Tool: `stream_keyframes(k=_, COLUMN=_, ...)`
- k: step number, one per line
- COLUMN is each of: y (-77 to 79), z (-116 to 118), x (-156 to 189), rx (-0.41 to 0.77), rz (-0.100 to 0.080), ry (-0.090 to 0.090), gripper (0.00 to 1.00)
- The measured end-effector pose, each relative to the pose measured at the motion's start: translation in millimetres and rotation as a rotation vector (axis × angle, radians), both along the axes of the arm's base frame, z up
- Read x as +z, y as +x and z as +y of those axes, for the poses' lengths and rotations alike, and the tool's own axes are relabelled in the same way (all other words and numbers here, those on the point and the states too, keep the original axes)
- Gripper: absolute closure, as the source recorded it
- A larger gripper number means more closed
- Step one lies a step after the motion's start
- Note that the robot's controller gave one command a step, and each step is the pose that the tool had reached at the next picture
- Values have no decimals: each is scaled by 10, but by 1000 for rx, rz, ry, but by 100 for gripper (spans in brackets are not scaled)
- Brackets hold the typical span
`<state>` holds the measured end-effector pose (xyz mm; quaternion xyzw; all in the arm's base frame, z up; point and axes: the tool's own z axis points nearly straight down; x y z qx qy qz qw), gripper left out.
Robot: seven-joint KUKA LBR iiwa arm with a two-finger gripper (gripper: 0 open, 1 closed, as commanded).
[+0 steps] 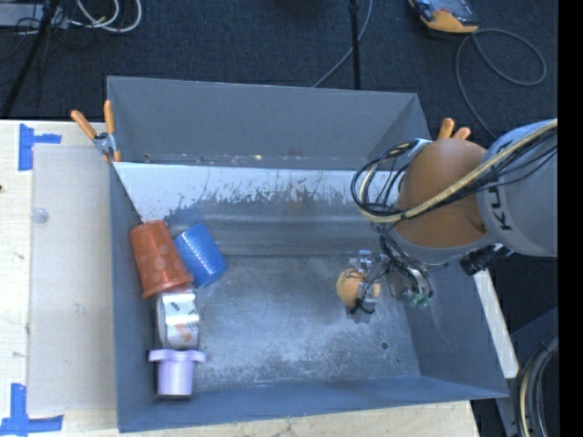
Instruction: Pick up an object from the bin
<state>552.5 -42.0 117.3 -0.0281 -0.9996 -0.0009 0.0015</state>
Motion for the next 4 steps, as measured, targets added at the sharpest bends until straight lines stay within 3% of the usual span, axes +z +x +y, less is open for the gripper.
stream_keyframes(k=4, y=-12, z=0, x=418, rx=2, rz=4, ry=0, gripper=100)
